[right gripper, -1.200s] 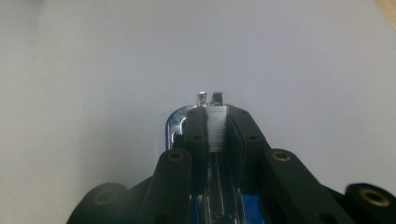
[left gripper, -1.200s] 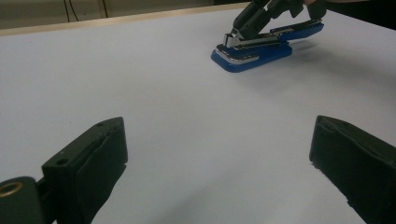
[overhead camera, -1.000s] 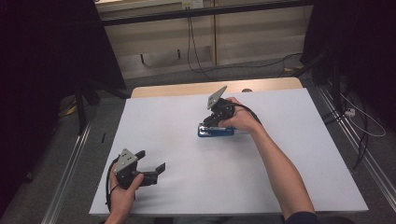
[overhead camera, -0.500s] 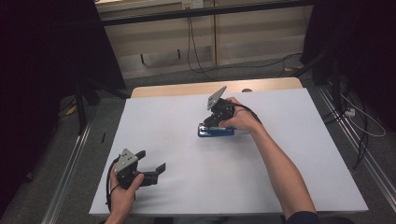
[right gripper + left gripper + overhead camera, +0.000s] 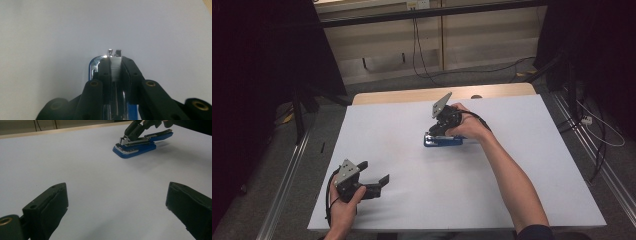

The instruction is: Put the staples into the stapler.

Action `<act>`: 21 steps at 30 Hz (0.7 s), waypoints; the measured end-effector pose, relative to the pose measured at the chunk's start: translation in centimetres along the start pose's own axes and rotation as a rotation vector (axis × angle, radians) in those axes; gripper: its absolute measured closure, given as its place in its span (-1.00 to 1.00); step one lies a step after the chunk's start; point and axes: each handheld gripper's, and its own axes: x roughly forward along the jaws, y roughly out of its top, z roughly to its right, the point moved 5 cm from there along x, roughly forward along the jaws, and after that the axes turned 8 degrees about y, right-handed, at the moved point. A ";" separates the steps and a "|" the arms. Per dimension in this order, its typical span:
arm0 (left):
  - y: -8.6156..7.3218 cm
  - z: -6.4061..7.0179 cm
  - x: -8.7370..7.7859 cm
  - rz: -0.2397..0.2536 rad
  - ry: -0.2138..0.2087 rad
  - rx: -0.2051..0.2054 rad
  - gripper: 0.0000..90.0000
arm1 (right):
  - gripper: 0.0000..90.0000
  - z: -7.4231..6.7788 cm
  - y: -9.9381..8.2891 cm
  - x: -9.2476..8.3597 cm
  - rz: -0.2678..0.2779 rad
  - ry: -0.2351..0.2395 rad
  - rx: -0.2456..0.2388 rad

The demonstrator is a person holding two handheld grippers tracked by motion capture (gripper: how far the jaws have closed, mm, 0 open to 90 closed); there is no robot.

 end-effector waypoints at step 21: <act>0.0 0.0 0.0 -0.003 -0.001 0.003 -0.90 | 0.72 0.1 0.4 0.4 0.014 -0.004 0.024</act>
